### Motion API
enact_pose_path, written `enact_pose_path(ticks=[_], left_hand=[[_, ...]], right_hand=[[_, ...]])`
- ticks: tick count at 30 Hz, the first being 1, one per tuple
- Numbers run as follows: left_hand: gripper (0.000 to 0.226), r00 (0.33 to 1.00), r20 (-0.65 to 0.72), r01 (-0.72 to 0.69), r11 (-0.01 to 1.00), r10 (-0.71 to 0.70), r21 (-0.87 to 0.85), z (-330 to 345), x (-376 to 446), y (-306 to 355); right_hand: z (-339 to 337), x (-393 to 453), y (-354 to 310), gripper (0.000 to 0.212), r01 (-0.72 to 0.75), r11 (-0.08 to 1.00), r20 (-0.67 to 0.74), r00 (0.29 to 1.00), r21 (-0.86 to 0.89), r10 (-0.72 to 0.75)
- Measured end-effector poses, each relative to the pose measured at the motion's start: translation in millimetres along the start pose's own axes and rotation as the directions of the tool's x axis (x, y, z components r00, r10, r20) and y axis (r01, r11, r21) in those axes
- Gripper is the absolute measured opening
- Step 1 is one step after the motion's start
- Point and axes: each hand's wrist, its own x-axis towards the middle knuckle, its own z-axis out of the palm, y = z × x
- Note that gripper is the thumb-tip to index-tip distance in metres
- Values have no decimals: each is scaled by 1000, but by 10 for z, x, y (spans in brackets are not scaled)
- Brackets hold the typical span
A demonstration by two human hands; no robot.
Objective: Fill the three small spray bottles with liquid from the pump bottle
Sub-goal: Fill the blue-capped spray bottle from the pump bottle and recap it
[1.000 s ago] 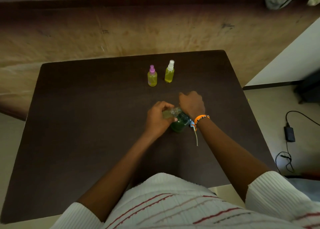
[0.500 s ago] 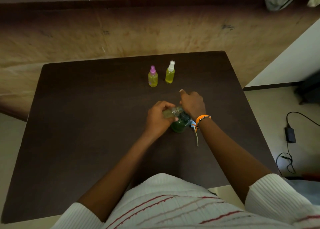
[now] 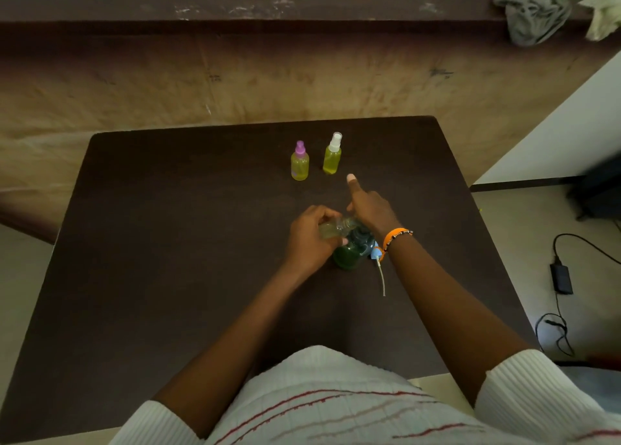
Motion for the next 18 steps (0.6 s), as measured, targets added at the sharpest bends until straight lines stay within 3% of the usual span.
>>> enact_pose_path(ticks=[4, 7, 11, 15, 18], left_hand=[[33, 1000, -4, 16, 1000, -16, 11, 18, 11, -33], [33, 1000, 1, 17, 1000, -17, 4, 39, 9, -56], [31, 1000, 6, 17, 1000, -17, -8, 20, -6, -39], [32, 1000, 0, 12, 1000, -12, -19, 4, -2, -37], [33, 1000, 11, 26, 999, -26, -23, 21, -6, -36]], right_hand=[[65, -5, 63, 81, -11, 1000, -219, 976, 24, 16], [54, -41, 50, 73, -10, 1000, -266, 964, -11, 7], [49, -8, 43, 79, 3, 999, -195, 981, -43, -11], [-13, 82, 27, 77, 47, 998, -13, 999, -30, -47], [25, 74, 49, 83, 18, 1000, -91, 996, -8, -18]])
